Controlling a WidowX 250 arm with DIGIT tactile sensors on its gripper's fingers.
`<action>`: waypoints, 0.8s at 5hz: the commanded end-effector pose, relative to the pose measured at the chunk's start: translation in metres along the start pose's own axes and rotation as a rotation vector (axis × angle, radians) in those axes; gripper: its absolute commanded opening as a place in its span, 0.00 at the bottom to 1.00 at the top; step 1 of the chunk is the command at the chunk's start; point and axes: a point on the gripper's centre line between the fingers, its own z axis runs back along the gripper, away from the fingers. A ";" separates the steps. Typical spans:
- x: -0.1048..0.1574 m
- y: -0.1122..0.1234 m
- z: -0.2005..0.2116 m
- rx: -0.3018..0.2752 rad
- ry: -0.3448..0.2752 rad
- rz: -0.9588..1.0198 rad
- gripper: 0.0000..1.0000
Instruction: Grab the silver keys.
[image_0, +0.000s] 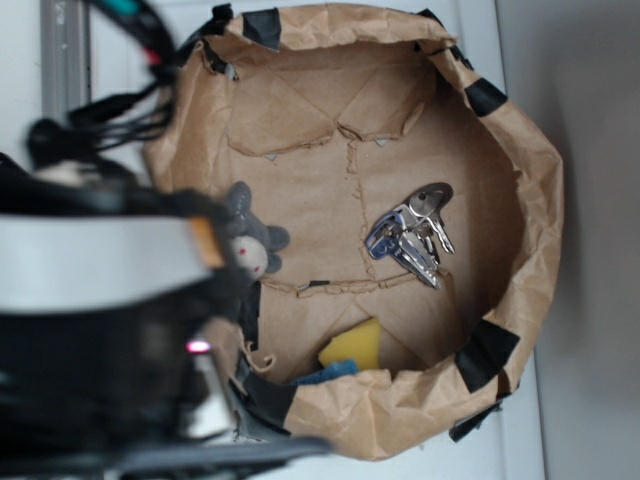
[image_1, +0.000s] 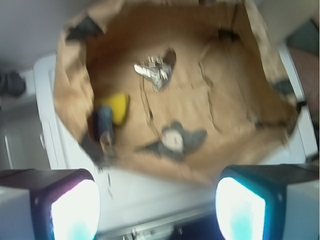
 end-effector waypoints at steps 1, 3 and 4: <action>0.036 0.013 -0.013 -0.052 -0.115 -0.023 1.00; 0.060 0.033 -0.069 -0.047 -0.210 0.090 1.00; 0.066 0.031 -0.090 -0.010 -0.190 0.112 1.00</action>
